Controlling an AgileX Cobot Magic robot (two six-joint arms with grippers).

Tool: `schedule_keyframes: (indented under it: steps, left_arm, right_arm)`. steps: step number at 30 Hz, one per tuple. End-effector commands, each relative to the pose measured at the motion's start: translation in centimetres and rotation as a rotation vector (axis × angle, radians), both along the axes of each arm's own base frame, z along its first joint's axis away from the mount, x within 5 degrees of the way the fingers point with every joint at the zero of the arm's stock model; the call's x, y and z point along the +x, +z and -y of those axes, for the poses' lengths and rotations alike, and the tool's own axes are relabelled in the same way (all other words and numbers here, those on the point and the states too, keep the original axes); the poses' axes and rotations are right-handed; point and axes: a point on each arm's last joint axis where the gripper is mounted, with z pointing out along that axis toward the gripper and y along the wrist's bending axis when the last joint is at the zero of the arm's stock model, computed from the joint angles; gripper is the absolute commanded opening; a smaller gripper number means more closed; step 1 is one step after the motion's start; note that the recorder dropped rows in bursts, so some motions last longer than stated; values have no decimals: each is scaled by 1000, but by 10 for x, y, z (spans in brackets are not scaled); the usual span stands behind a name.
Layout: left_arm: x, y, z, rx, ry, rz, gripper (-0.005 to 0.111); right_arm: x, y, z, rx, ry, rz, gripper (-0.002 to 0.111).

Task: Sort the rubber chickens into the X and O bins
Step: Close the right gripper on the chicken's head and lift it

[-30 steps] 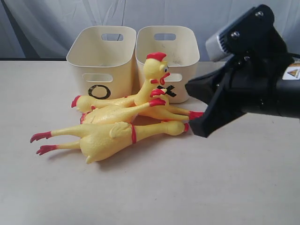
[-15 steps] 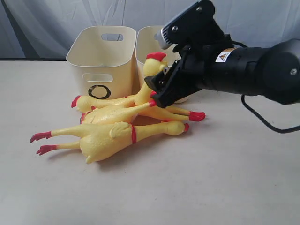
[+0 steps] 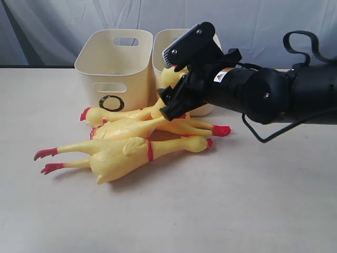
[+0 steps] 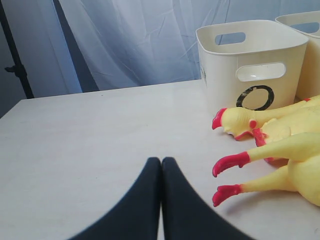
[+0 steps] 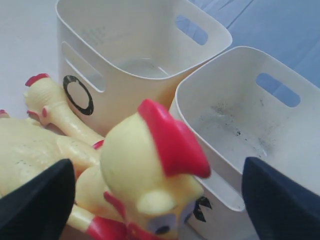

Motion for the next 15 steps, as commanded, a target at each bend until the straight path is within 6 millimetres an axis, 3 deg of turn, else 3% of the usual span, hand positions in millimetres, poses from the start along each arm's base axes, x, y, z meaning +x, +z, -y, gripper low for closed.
schedule_keyframes:
  steps: [1,15]
  left_arm:
    - [0,0,0,-10,1,14,0]
    - [0,0,0,-10,1,14,0]
  right_arm:
    - [8,2,-6,36,-25,7,84]
    - [15,-5,-10,53,-49,-11,71]
